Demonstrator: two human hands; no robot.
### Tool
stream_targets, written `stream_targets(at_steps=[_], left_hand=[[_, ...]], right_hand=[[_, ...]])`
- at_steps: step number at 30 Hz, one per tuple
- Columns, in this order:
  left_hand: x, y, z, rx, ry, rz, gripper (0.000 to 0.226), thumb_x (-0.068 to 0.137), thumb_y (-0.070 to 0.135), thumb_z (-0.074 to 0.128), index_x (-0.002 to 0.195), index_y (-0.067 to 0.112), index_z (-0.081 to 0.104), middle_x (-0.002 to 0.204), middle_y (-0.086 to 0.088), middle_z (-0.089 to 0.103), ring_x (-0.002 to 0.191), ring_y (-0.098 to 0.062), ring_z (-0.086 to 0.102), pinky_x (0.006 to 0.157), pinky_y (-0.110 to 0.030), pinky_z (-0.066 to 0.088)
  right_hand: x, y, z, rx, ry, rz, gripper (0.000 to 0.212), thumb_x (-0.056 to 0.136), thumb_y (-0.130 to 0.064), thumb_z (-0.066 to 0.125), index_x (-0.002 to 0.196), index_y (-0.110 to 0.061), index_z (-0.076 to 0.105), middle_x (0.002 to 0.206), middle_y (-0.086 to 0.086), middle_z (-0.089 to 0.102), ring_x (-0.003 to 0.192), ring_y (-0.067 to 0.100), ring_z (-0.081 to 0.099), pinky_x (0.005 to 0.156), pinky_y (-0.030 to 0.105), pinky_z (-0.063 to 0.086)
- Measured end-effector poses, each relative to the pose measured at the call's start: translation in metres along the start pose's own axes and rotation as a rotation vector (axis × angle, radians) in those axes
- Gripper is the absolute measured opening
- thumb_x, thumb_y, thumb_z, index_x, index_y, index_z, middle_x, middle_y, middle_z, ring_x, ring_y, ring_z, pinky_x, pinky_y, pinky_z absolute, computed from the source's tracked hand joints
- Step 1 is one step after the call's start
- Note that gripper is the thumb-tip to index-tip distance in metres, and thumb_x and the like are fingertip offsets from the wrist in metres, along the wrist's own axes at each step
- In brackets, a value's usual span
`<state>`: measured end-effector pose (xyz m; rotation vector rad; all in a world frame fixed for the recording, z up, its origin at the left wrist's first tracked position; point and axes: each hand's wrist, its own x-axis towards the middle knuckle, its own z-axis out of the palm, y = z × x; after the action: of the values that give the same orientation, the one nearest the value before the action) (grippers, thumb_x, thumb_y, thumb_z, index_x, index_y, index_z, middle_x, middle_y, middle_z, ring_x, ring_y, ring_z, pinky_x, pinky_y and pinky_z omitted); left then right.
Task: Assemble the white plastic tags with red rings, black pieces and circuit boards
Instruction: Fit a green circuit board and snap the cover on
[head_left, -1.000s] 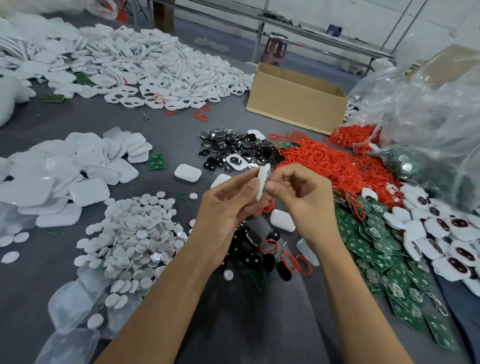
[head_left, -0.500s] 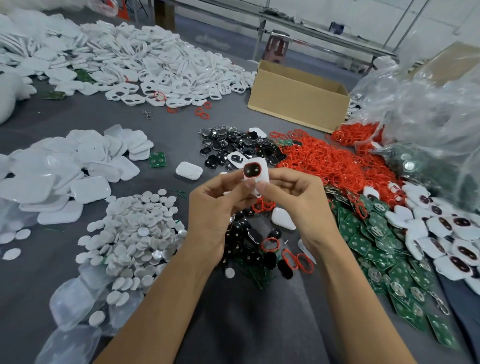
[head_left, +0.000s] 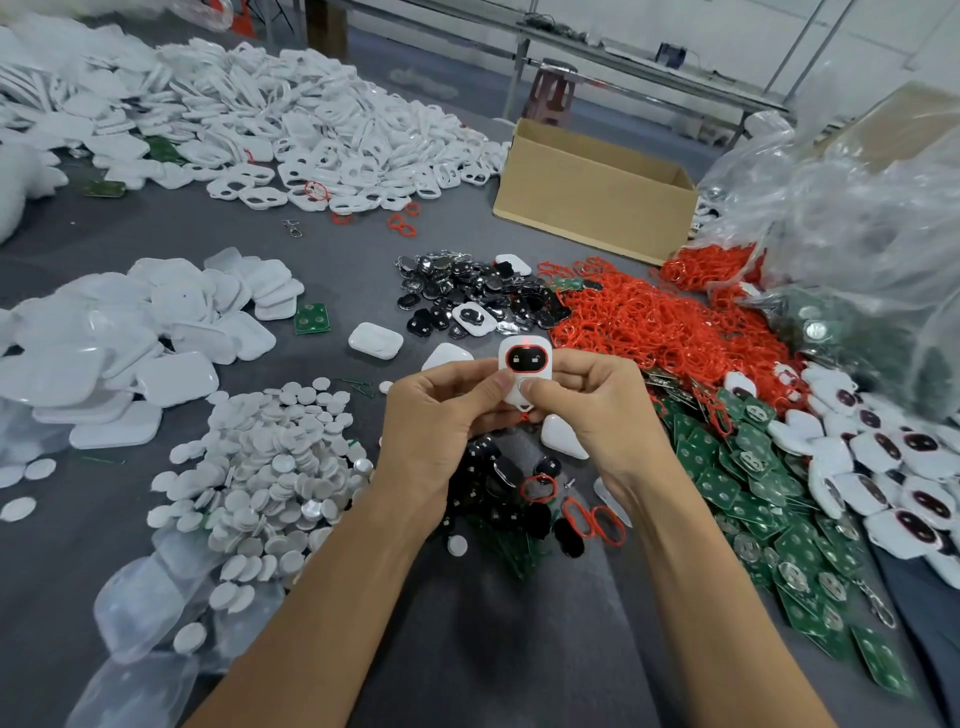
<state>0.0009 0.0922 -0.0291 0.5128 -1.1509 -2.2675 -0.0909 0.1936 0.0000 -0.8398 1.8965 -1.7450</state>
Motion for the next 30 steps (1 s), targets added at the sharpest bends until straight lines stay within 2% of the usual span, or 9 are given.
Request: stream_targets(at_steps=[3,7,13,19,23,26,28,30], left_hand=[[0.000,-0.002,0.001,0.018,0.027,0.011,0.009,0.079,0.002,0.071,0.088,0.001,0.073,0.079,-0.011,0.075,0.067,-0.019,0.072,0.063,-0.022,0.057],[0.000,-0.002,0.000,0.033,0.049,0.026,0.007,0.082,0.001,0.071,0.088,0.001,0.074,0.079,-0.011,0.074,0.068,-0.019,0.071,0.062,-0.022,0.057],[0.000,-0.003,0.001,0.034,0.033,0.044,0.006,0.082,-0.001,0.070,0.086,0.003,0.073,0.077,-0.010,0.075,0.067,-0.019,0.072,0.062,-0.022,0.057],[0.001,-0.002,0.000,0.042,0.048,0.050,0.010,0.081,0.003,0.072,0.091,0.001,0.074,0.083,-0.012,0.075,0.072,-0.019,0.072,0.065,-0.023,0.058],[0.000,-0.005,0.000,0.043,0.081,0.086,0.008,0.082,0.005,0.073,0.090,0.008,0.073,0.088,-0.013,0.074,0.078,-0.021,0.072,0.067,-0.025,0.058],[0.001,-0.008,0.000,0.094,0.184,0.159,0.008,0.082,0.007,0.075,0.088,0.010,0.071,0.085,-0.010,0.075,0.079,-0.022,0.073,0.068,-0.027,0.059],[0.001,-0.008,0.000,0.073,0.212,0.154,0.008,0.085,0.003,0.071,0.084,0.011,0.072,0.079,-0.006,0.076,0.075,-0.018,0.073,0.066,-0.023,0.058],[0.000,-0.008,0.001,0.042,0.187,0.116,0.014,0.090,0.000,0.065,0.087,0.010,0.074,0.081,-0.007,0.076,0.077,-0.018,0.074,0.068,-0.022,0.057]], right_hand=[[0.000,0.001,0.001,0.002,0.009,0.010,0.019,0.083,0.010,0.062,0.094,-0.001,0.072,0.073,0.006,0.073,0.058,0.009,0.062,0.057,0.017,0.050],[-0.001,0.001,0.000,0.028,-0.011,0.037,0.018,0.084,0.007,0.063,0.100,0.005,0.071,0.080,0.013,0.074,0.064,0.012,0.065,0.060,0.018,0.052],[-0.001,0.000,-0.001,0.023,0.008,0.021,0.016,0.083,0.010,0.064,0.095,0.003,0.071,0.073,0.008,0.073,0.057,0.010,0.062,0.056,0.018,0.051],[-0.001,0.000,-0.002,0.053,-0.015,0.027,0.017,0.083,0.008,0.065,0.098,0.004,0.071,0.077,0.007,0.074,0.060,0.008,0.065,0.059,0.017,0.051],[-0.003,-0.002,-0.004,0.054,-0.017,0.017,0.018,0.082,0.005,0.066,0.100,0.006,0.070,0.084,0.010,0.075,0.066,0.009,0.066,0.062,0.017,0.052],[-0.003,-0.003,0.005,-0.087,0.052,-0.091,0.015,0.081,0.001,0.071,0.096,0.001,0.074,0.084,0.010,0.075,0.066,0.010,0.065,0.064,0.019,0.052],[-0.003,-0.003,0.012,-0.262,0.110,-0.197,0.013,0.080,-0.002,0.075,0.092,-0.008,0.076,0.078,0.001,0.075,0.064,0.004,0.064,0.062,0.015,0.050],[-0.003,-0.002,0.017,-0.429,0.171,-0.267,0.017,0.078,-0.003,0.076,0.090,-0.015,0.078,0.072,-0.006,0.073,0.057,-0.003,0.059,0.060,0.013,0.049]])
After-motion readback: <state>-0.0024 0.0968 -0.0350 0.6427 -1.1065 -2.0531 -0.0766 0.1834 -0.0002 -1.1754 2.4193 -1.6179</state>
